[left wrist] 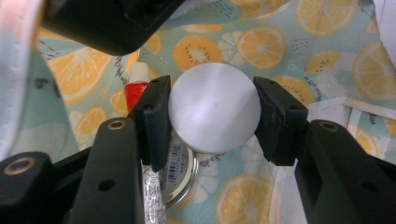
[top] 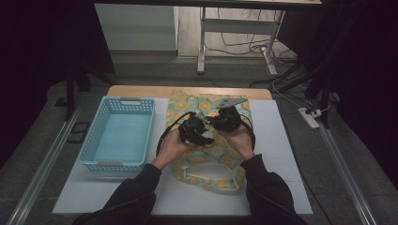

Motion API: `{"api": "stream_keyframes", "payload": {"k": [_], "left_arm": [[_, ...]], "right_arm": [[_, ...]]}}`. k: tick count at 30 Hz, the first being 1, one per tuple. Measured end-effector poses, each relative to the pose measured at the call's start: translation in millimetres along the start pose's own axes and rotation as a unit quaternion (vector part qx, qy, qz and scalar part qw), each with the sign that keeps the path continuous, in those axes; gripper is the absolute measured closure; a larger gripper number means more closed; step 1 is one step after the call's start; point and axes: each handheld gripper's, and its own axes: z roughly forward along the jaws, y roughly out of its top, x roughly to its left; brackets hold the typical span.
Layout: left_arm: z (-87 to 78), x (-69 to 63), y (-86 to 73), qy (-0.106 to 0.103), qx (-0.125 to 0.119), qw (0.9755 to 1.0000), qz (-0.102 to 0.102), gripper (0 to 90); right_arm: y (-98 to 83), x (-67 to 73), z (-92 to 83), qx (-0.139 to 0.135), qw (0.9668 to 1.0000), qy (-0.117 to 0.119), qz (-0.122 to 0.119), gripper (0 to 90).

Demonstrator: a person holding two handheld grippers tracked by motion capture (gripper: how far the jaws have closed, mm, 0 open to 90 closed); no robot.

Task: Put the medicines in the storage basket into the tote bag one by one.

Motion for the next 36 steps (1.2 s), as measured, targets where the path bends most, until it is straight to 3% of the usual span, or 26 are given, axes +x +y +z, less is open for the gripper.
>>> {"api": "stream_keyframes", "payload": {"k": [11,20,36], "left_arm": [[18.1,-4.6,-1.3,-0.013,0.002,0.9998,0.012,50.3],[32.0,-7.4,-4.5,-0.004,0.016,0.9995,0.027,49.4],[7.0,-7.2,-8.0,-0.015,-0.017,0.9997,0.008,29.7]], "right_arm": [[-0.7,-1.2,0.3,0.003,1.0000,-0.006,0.001,90.0],[-0.9,-2.0,0.1,0.004,1.0000,-0.007,0.001,90.0],[-0.6,-1.4,-0.3,0.003,1.0000,-0.005,0.001,90.0]]}}
